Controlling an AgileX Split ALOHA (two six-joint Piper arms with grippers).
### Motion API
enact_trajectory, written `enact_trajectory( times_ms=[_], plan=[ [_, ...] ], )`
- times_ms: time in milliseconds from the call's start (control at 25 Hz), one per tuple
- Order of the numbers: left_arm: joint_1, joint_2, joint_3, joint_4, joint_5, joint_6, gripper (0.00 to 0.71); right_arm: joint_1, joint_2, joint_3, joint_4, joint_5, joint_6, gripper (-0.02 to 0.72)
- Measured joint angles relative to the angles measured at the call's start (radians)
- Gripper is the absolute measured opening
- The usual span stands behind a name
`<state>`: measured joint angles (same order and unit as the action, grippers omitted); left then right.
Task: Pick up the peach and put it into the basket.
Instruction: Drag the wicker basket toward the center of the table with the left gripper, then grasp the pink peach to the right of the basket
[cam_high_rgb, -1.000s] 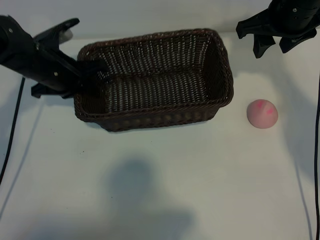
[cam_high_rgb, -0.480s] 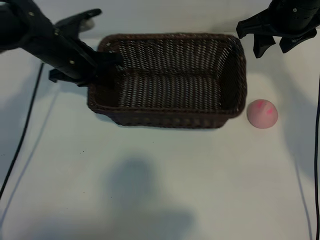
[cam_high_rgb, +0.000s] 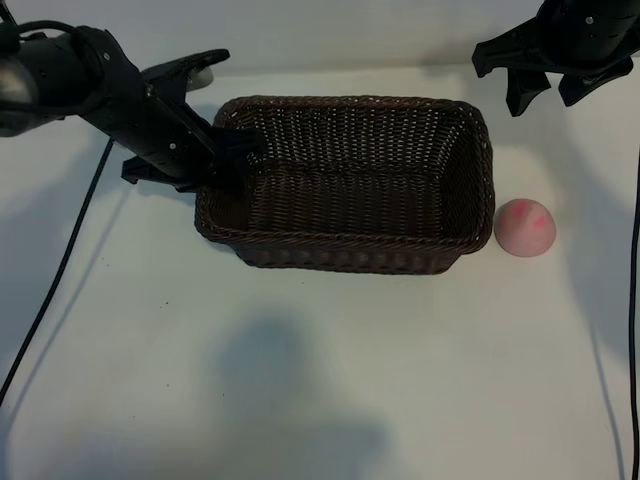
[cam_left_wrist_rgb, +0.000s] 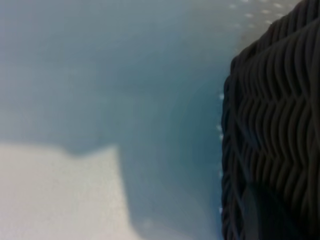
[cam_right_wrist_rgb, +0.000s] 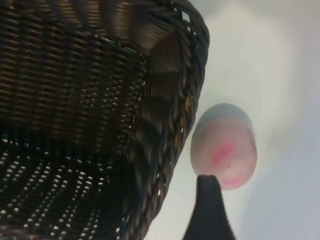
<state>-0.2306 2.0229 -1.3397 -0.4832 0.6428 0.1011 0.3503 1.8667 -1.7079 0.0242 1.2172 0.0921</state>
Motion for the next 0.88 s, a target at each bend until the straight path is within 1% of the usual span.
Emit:
enact_trajectory(
  times_ms=[280,360,400,440,520,600,760,880],
  plan=[
    [0.000,0.010,0.000,0.001,-0.024,-0.021,0.093,0.000,0.000,0.000,0.000,0.000,0.000,0.514],
    [0.000,0.010,0.000,0.000,-0.025,-0.021,0.102,0.000,0.000,0.000,0.000,0.000,0.000,0.514],
    [0.000,0.010,0.000,-0.001,-0.025,-0.021,0.118,0.000,0.000,0.000,0.000,0.000,0.000,0.514],
    [0.000,0.010,0.000,-0.003,-0.025,-0.021,0.145,0.000,0.000,0.000,0.000,0.000,0.000,0.514],
    [0.000,0.009,0.000,-0.016,-0.025,-0.021,0.221,0.000,0.000,0.000,0.000,0.000,0.000,0.514],
    [0.000,0.007,-0.002,-0.020,-0.025,-0.020,0.326,0.000,0.000,0.000,0.000,0.000,0.000,0.514],
    [0.000,-0.021,-0.004,-0.018,-0.016,-0.010,0.499,0.000,0.000,0.000,-0.001,0.000,0.000,0.514],
    [0.000,-0.077,-0.004,0.031,0.011,-0.020,0.553,0.000,0.000,0.000,-0.001,0.000,0.000,0.514]
  ],
)
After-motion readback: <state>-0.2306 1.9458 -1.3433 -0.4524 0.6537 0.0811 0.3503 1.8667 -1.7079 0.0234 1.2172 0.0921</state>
